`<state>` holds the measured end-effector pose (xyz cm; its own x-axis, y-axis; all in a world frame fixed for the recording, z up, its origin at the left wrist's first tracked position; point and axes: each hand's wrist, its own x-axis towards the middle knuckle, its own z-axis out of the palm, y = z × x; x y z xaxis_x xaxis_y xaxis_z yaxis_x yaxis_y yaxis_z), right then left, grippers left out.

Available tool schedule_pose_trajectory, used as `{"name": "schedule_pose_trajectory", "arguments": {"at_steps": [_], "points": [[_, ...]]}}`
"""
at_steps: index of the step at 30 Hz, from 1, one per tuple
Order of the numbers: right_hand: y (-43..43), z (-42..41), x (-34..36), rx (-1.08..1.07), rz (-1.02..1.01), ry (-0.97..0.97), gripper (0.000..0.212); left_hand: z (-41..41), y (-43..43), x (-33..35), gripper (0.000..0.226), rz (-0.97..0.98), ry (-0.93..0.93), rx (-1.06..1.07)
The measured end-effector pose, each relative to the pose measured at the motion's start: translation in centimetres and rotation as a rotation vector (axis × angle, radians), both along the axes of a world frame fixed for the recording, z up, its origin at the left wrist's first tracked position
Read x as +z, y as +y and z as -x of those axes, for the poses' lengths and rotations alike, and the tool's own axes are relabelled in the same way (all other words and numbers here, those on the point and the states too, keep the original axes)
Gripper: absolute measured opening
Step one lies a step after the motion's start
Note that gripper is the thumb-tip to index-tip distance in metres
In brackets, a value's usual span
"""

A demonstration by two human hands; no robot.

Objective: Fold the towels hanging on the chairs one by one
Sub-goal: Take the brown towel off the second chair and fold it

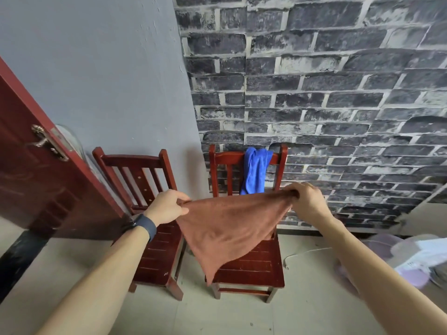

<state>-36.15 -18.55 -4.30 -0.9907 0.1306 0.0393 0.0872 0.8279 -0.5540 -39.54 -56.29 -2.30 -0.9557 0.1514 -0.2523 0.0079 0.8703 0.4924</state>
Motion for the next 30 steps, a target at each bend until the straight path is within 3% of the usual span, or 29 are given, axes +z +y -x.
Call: {"name": "schedule_pose_trajectory", "arguments": {"at_steps": [7, 14, 17, 24, 30], "points": [[1.4, -3.8, -6.1, -0.069, -0.017, 0.004, 0.037, -3.7, 1.5, -5.2, 0.029, 0.343, 0.181, 0.030], [2.1, -10.5, -14.4, -0.100, 0.024, -0.225, 0.018, -8.5, 2.1, -12.2, 0.026, 0.445, 0.035, 0.061], [2.3, -12.7, -16.2, -0.115, 0.054, -0.325, 0.012, -10.1, 2.4, -13.9, 0.024, 0.450, 0.004, 0.027], [2.9, -12.5, -18.3, -0.264, 0.246, -0.431, 0.022, -8.9, 2.7, -17.0, 0.023, 0.404, -0.111, 0.110], [3.4, -6.5, -21.9, -0.297, 0.158, -0.528, 0.020, -3.0, 3.5, -21.1, 0.023, 0.397, -0.220, 0.046]]}}
